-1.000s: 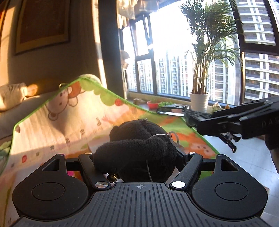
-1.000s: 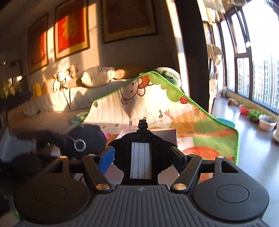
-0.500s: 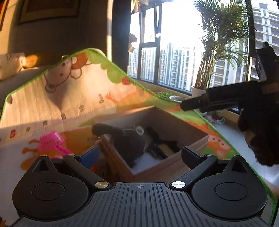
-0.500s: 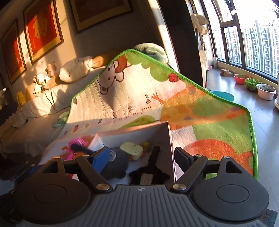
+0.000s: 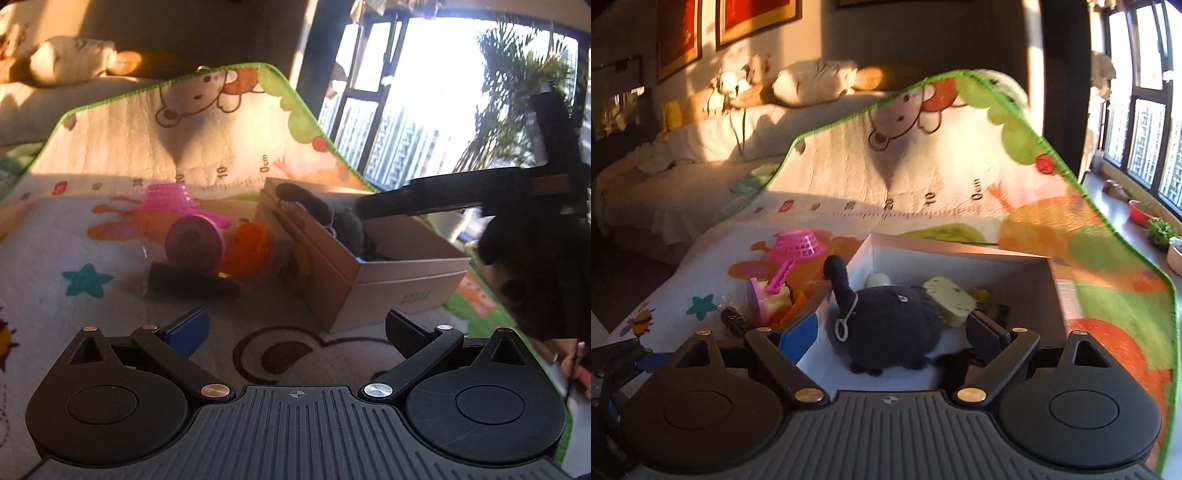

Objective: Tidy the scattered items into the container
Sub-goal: 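Lower the gadget and plush cat into the pink box and open both tools, then move the right tool to the pink basket on the mat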

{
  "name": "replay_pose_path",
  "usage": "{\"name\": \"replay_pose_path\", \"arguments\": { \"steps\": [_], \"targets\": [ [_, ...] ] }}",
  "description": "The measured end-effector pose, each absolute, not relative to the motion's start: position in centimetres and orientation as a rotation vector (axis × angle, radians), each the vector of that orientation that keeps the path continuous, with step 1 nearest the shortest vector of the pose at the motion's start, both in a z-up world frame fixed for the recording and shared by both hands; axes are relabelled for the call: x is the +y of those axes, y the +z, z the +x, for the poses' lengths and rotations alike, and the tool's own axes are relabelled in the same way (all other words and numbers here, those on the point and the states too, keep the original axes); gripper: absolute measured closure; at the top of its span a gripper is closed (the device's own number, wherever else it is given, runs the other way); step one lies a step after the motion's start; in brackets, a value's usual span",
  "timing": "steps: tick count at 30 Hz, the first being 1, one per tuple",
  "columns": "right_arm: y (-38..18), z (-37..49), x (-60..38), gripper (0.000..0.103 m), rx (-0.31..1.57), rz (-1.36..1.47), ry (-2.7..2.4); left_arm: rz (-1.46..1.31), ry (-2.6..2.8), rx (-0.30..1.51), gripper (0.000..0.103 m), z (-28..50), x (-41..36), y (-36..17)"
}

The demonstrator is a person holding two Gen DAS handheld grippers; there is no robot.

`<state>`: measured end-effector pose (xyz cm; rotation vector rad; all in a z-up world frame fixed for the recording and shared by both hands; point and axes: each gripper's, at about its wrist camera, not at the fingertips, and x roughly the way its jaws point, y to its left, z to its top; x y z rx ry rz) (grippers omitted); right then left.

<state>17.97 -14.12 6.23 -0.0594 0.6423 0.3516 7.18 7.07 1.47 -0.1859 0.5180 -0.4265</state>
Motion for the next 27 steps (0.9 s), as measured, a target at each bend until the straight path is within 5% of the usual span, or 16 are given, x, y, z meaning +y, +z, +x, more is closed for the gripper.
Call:
{"name": "replay_pose_path", "arguments": {
  "steps": [7,18,27],
  "targets": [
    [3.8,23.4,-14.2,0.021,0.768,0.080,0.314,-0.242,-0.461,0.499,0.000,7.2,7.5,1.1],
    [6.0,21.6,-14.0,0.018,0.786,-0.287,0.140,-0.273,-0.386,0.486,0.000,7.3,8.6,1.2],
    [10.4,21.3,-13.5,0.018,0.642,-0.211,0.201,-0.311,-0.367,0.486,0.000,7.4,9.4,1.2]
  ]
}}
